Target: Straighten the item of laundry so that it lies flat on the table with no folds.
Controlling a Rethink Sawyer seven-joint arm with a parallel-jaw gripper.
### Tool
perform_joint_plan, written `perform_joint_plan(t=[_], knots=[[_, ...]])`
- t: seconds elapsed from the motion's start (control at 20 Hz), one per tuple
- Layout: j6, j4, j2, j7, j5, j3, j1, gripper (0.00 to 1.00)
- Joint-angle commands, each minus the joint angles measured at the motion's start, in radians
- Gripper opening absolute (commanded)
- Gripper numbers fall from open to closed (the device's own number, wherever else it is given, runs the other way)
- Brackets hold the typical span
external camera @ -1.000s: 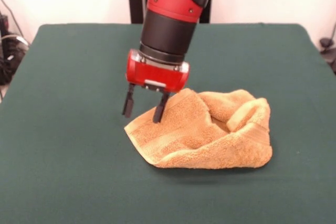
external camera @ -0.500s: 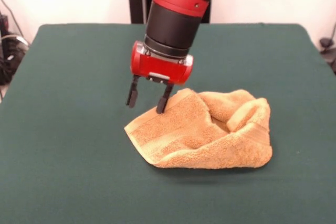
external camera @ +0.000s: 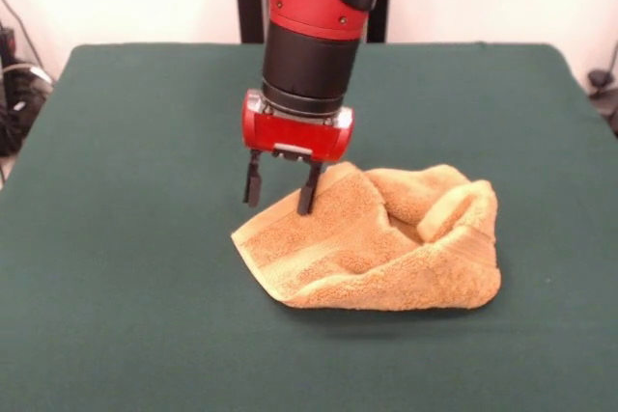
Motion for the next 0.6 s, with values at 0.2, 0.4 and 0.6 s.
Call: perform_joint_plan(t=[0.2,0.4,0.6], knots=[[-0.070,0.095,0.031,0.239,0.050,0.179,0.032,1.00],[-0.110,0.094,0.037,0.244,0.054,0.222,0.008,1.00],[-0.151,0.072,0.048,0.244,0.051,0.232,0.004,1.00]])
